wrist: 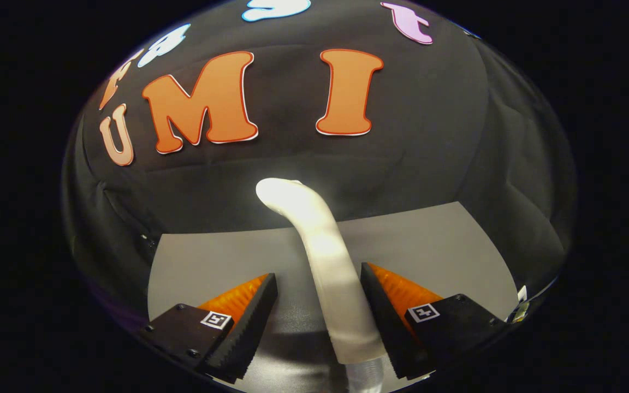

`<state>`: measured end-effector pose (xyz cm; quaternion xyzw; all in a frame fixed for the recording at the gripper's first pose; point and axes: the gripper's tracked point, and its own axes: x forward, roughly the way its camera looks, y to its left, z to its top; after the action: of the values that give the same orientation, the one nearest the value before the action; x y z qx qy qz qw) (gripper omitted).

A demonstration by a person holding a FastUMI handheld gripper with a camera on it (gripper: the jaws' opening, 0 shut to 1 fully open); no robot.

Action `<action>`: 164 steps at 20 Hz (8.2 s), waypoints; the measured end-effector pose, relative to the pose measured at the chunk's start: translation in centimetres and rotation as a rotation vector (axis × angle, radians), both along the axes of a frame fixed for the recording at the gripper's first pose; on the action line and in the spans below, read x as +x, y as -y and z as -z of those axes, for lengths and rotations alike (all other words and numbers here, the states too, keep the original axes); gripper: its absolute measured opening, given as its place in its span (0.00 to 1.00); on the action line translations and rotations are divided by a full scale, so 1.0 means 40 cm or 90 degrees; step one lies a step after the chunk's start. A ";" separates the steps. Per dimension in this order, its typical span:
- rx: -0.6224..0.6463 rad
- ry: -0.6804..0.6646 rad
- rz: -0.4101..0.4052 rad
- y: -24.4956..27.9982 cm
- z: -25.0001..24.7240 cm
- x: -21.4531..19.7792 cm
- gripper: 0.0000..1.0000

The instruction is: Iron the clothes twice with a garment steamer, once on the left side and once on the right side.

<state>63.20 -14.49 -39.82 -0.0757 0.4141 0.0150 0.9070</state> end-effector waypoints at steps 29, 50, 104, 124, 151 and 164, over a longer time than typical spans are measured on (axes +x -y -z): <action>0.133 0.457 0.120 -0.244 -0.605 -1.009 0.41; 0.059 0.394 0.066 -0.742 -0.311 -1.220 0.42; 0.037 0.362 0.034 -0.831 -0.376 -1.391 0.41; 0.040 0.386 -0.141 -1.250 -0.331 -1.335 0.41; -0.009 0.146 -0.141 -1.081 0.239 -1.487 0.42; -0.003 0.038 -0.166 -1.041 0.403 -1.562 0.41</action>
<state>0.71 27.17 -55.95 -0.1313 0.3739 0.1299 0.9089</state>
